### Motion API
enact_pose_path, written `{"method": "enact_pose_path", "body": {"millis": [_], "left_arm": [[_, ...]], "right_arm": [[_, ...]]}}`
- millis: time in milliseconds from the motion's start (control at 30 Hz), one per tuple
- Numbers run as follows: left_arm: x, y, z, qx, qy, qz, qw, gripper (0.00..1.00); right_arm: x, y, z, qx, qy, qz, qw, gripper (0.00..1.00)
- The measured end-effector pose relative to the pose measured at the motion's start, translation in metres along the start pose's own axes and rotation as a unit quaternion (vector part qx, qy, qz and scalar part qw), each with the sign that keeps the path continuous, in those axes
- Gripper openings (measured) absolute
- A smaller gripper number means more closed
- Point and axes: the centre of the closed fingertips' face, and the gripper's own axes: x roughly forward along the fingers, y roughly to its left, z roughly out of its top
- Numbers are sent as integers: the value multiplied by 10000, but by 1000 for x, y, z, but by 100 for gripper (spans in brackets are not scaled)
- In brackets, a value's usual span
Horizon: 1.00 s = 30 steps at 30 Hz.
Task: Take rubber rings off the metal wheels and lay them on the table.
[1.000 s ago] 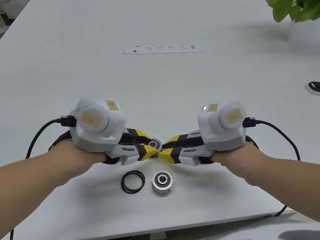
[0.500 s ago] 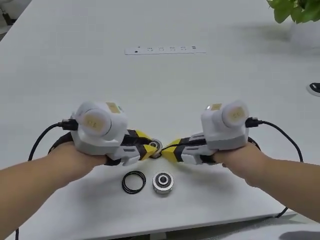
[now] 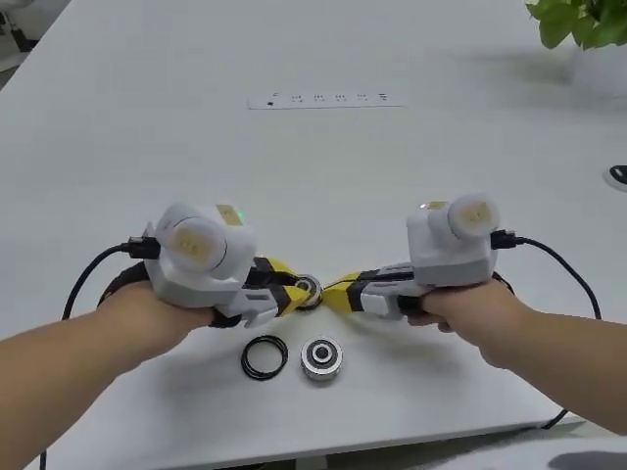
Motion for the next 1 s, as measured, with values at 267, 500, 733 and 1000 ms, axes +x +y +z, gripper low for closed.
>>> {"method": "enact_pose_path", "body": {"millis": [267,500,733,1000], "left_arm": [[0,1,-1,0,44,30,10000,12],[1,2,-1,-18,41,78,10000,12],[2,3,-1,35,104,124,9999,12],[3,3,-2,23,137,150,9998,12]], "right_arm": [[-2,9,6,255,-181,29,9995,0],[-2,12,7,303,-198,37,9993,0],[-3,16,7,282,-156,32,9995,0],[-2,20,9,253,-141,128,9995,0]]}}
